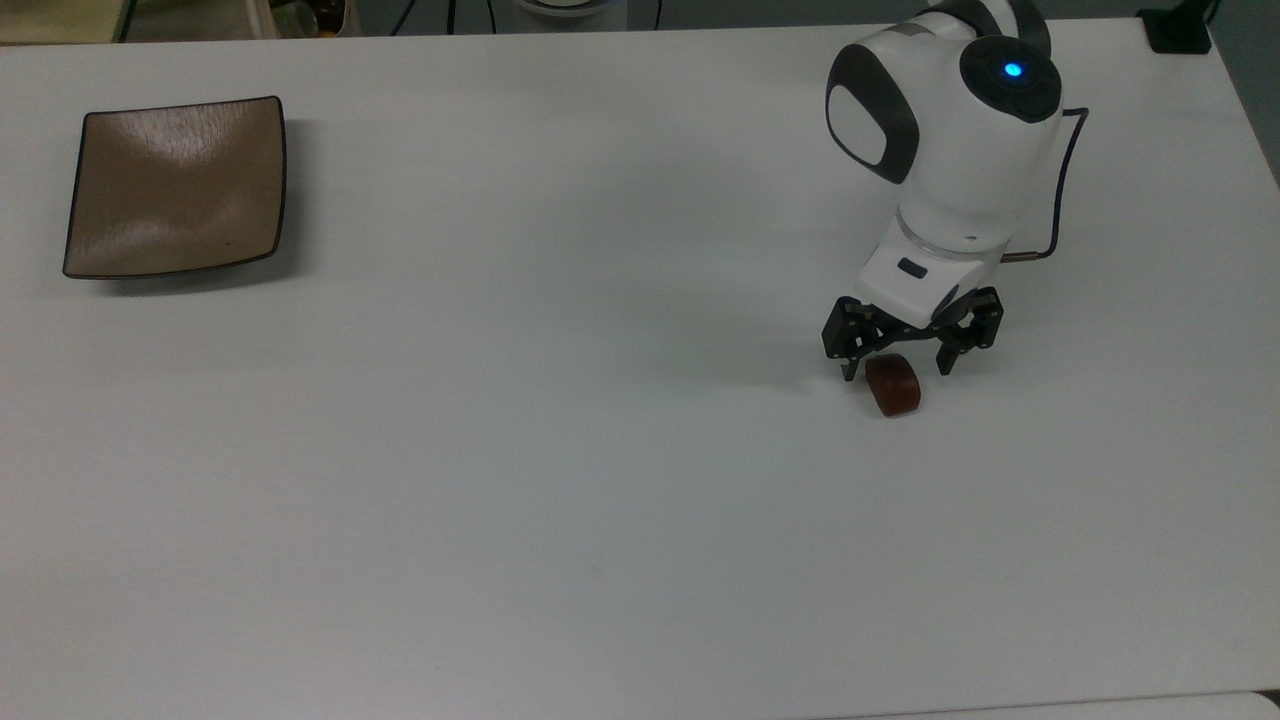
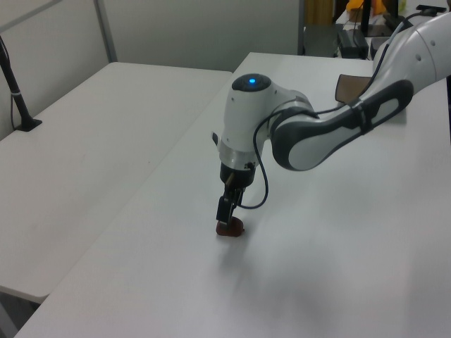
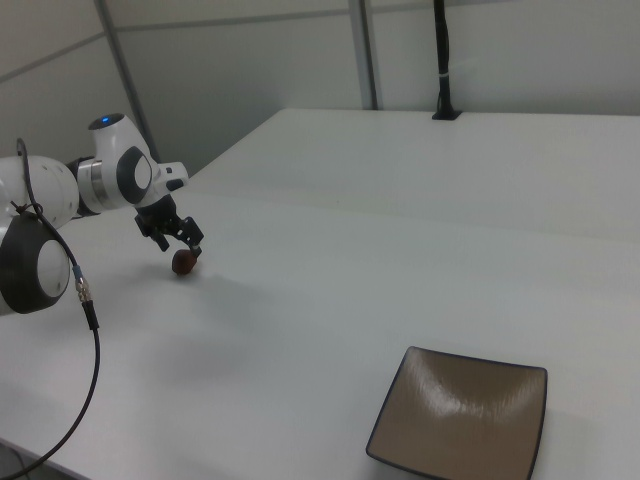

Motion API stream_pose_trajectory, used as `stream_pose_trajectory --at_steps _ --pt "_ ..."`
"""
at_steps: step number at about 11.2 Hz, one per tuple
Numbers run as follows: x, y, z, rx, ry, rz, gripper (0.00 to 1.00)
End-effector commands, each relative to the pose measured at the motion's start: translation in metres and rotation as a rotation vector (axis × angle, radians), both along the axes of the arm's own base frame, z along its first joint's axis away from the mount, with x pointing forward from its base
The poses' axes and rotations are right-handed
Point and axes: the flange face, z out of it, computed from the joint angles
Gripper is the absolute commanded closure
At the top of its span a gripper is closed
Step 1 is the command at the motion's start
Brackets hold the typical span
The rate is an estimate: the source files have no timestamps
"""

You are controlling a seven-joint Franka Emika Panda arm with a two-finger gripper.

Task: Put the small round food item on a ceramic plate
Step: 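Close the gripper around the red-brown food item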

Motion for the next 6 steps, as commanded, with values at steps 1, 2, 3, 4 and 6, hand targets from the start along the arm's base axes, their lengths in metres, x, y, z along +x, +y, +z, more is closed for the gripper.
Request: stream_pose_trajectory --at_steps 1,2,3,4,6 --pt "0.000 0.006 -0.010 -0.010 -0.032 0.001 0.00" --pt "0.000 0.007 -0.013 -0.011 -0.030 0.001 0.00" --pt "0.000 0.006 -0.018 -0.015 -0.024 0.001 0.00" --pt "0.000 0.006 -0.019 -0.016 -0.023 0.002 0.00" --pt "-0.001 0.006 -0.024 -0.012 -0.028 0.007 0.19"
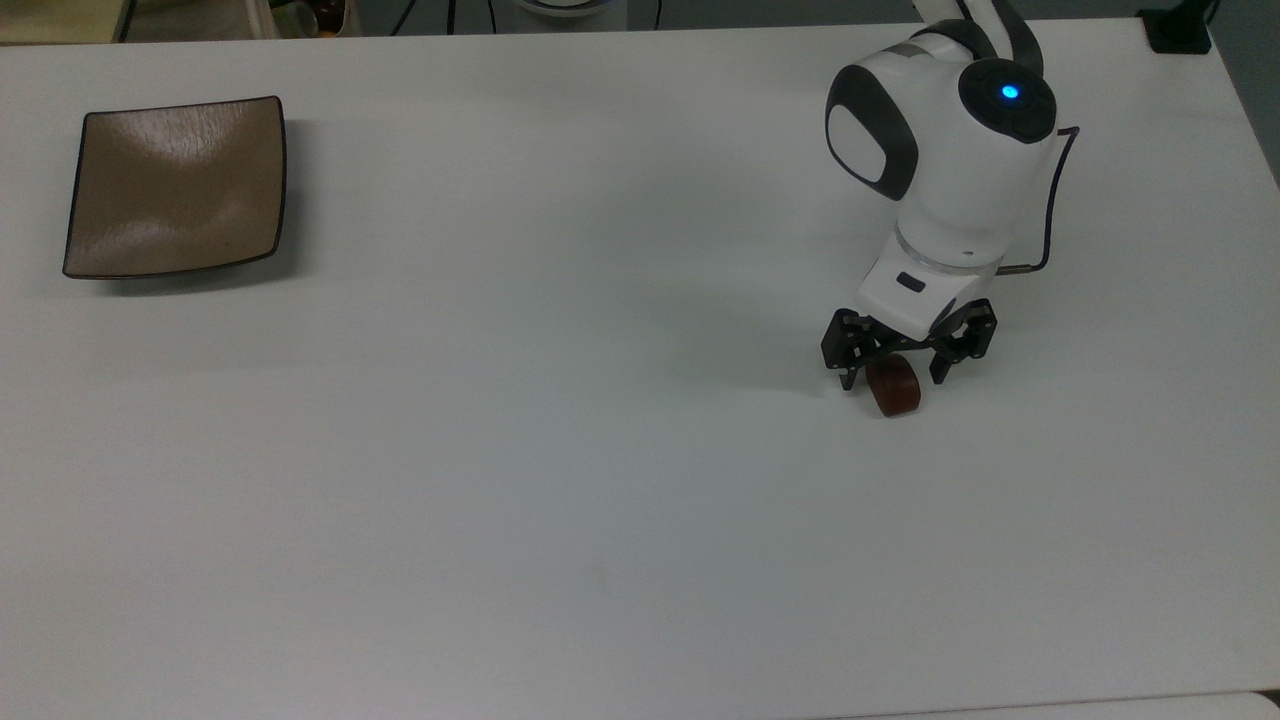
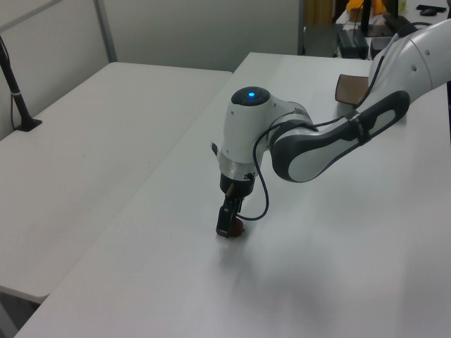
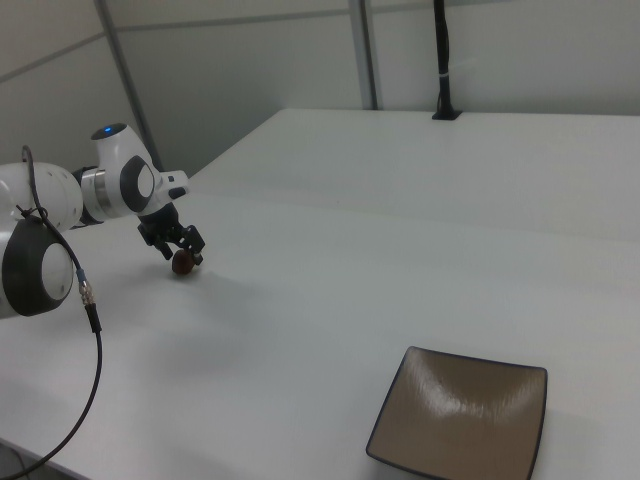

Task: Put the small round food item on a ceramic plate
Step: 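Close the gripper around the red-brown food item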

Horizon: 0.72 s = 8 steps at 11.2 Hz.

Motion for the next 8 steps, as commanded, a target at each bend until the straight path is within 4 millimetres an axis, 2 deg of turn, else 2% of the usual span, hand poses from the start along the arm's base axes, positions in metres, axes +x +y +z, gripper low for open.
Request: stream_pose_trajectory --at_steps 1,2,3,5,7,8 --pt "-0.0026 0.0034 -0.0084 -0.002 -0.025 0.001 0.25" --pt "-0.0030 0.0032 -0.0097 -0.003 -0.024 0.001 0.33" --pt "-0.0030 0.0031 -0.0087 -0.003 -0.024 0.001 0.46" --pt "-0.0031 0.0021 -0.0102 -0.006 -0.022 0.002 0.57" --pt "-0.0049 0.0024 -0.0094 -0.007 -0.019 0.003 0.73" --pt "-0.0053 0.0031 -0.0048 -0.004 -0.023 0.004 0.75"
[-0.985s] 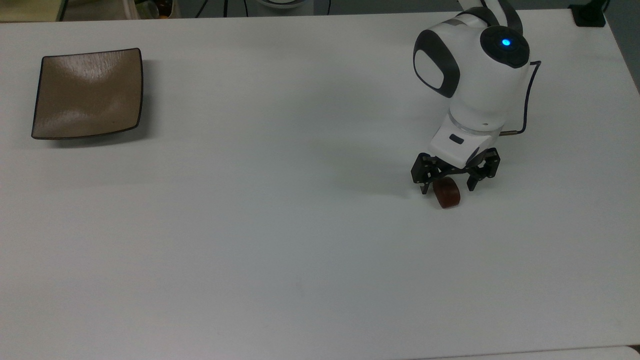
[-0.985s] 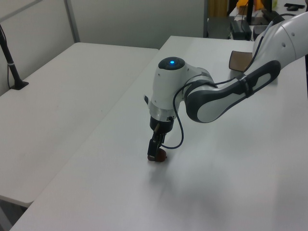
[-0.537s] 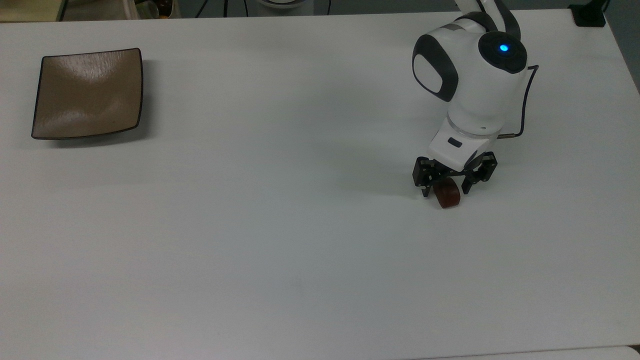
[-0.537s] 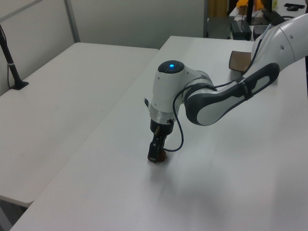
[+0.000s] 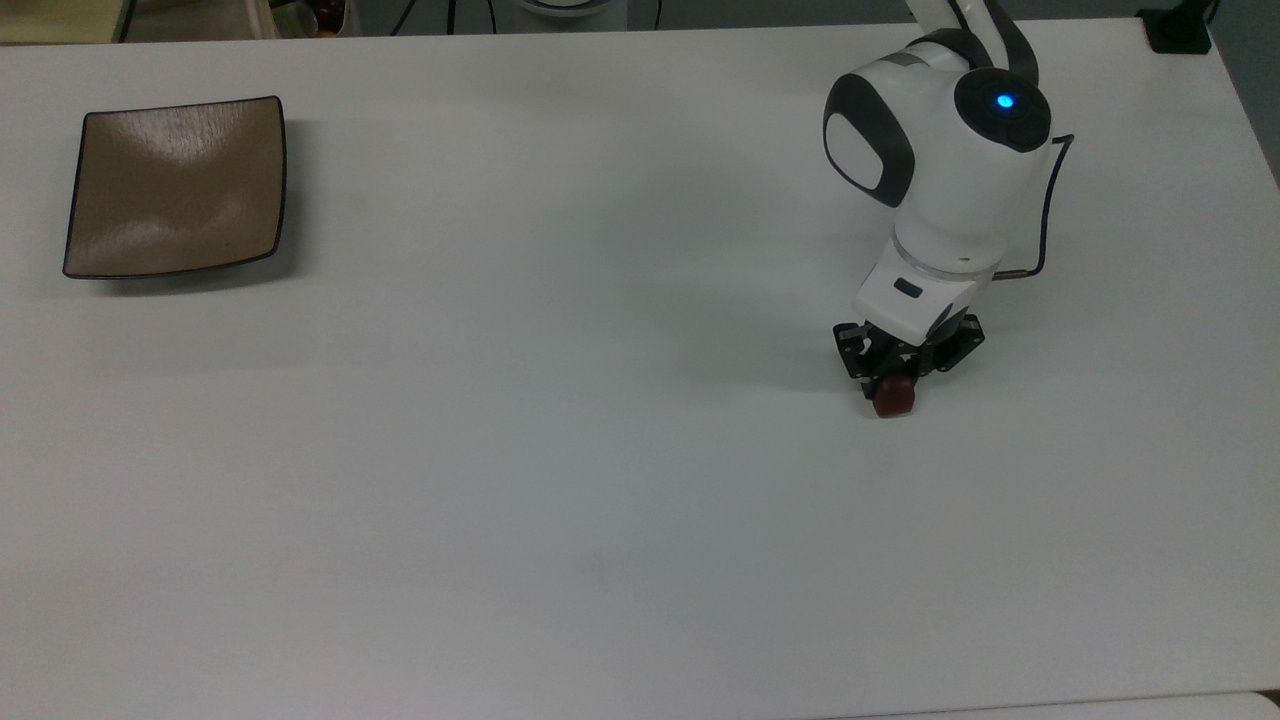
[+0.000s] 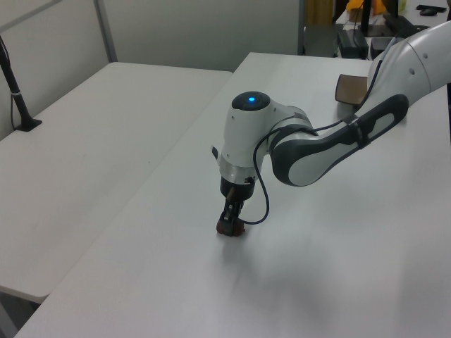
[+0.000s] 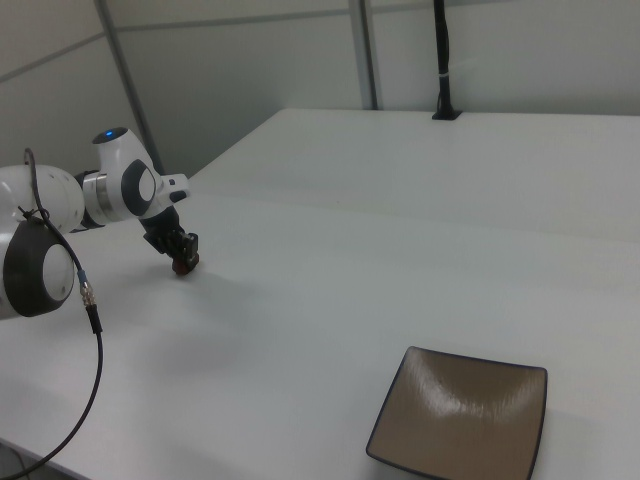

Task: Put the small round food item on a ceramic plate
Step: 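Lift the held food item up off the table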

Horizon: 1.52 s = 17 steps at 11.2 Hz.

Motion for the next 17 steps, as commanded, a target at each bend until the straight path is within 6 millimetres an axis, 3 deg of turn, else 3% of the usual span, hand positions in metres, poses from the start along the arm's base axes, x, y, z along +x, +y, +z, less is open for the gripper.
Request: stream_pose_trajectory --at_steps 1,3,6,8,12,14,17 --pt "-0.007 0.000 0.009 -0.006 -0.019 -0.001 0.75" --pt "-0.012 -0.004 0.038 0.005 -0.038 -0.003 0.73" --pt "-0.023 -0.026 0.102 0.012 -0.050 -0.029 0.73" --pt "-0.023 -0.069 0.161 0.011 -0.045 -0.092 0.73" --pt "-0.060 -0.167 0.267 0.085 -0.046 -0.124 0.73" --pt "-0.074 -0.209 0.301 0.097 0.006 -0.086 0.73" --pt "-0.093 -0.254 0.328 0.068 0.042 0.018 0.73"
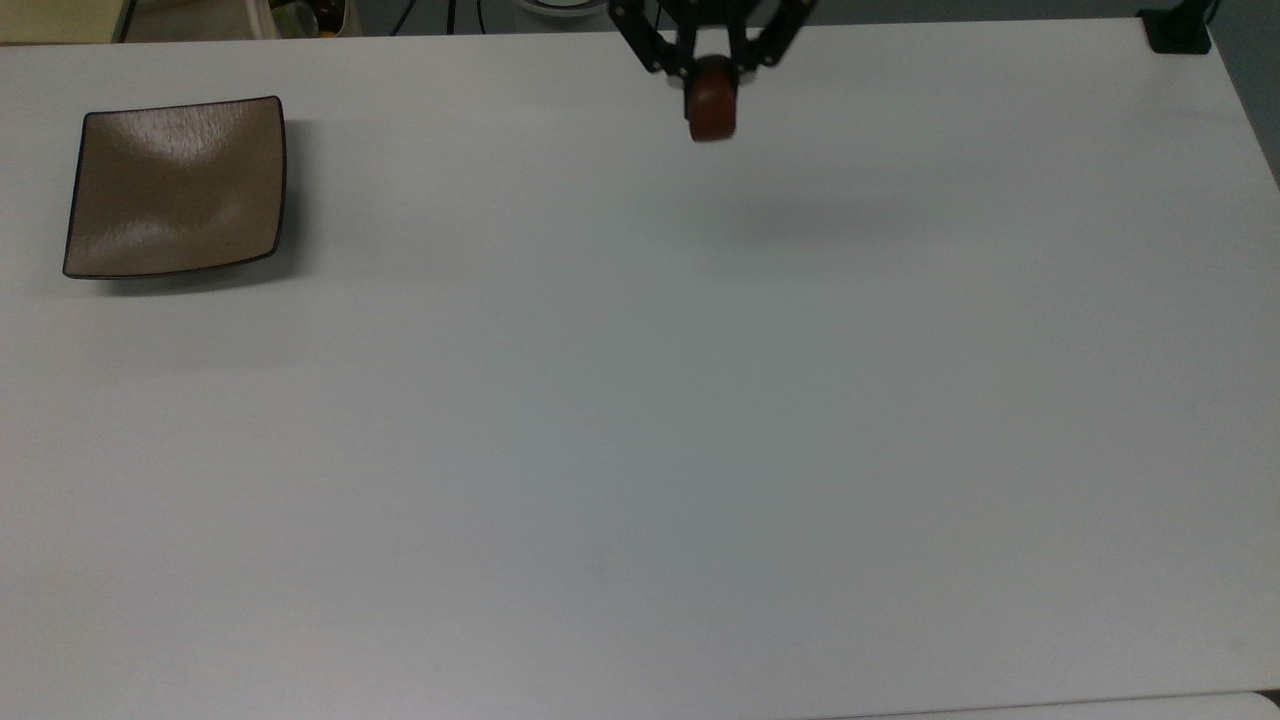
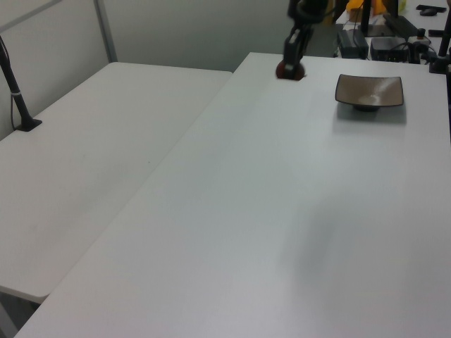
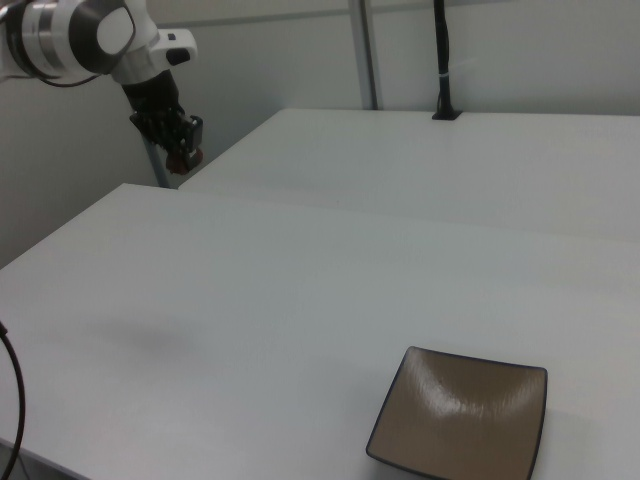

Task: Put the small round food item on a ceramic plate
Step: 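Carry the food item over the square brown plate and lower it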

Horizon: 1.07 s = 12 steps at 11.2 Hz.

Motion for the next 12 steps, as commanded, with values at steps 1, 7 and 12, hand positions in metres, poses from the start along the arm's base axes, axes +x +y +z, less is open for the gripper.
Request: stream_pose_trajectory --at_steps 1,7,12 --pt "-0.022 -0.043 0.005 -0.017 0.043 0.148 0.71" --pt "-0.013 -0.173 0.009 -0.036 0.032 0.170 0.71" --pt "-0.017 -0.316 -0.015 -0.071 0.051 0.162 0.71"
